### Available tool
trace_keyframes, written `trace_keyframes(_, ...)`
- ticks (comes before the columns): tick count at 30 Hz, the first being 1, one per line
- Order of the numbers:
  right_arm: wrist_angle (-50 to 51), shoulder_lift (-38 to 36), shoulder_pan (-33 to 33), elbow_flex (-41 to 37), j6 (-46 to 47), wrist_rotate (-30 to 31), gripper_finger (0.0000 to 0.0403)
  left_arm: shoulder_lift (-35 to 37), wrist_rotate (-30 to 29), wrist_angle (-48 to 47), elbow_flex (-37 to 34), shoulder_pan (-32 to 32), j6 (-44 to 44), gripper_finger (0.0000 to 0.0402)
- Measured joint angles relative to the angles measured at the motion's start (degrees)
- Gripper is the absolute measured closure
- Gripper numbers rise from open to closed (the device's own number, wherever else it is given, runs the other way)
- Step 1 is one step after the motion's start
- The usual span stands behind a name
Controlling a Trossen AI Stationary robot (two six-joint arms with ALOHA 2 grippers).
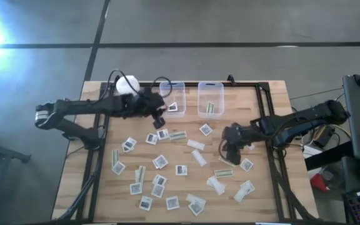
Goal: Pick & Place First Aid Supplies
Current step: Put the bandage into the right transparent bin
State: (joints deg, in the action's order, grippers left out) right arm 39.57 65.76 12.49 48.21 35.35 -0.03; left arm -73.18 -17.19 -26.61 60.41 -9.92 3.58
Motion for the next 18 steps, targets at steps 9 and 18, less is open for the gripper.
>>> trace_keyframes(9, 3.0, 0.0, 8.3, -0.1, 16.3, 1.5, 0.0349, 2.1, 0.0, -0.2, -4.9, 9.7, 6.0, 0.0305)
trace_keyframes(18, 10.6, 0.0, 11.2, -0.7, 27.8, 4.6, 0.0349, 4.1, 0.0, 0.0, -11.2, 15.0, 15.4, 0.0308)
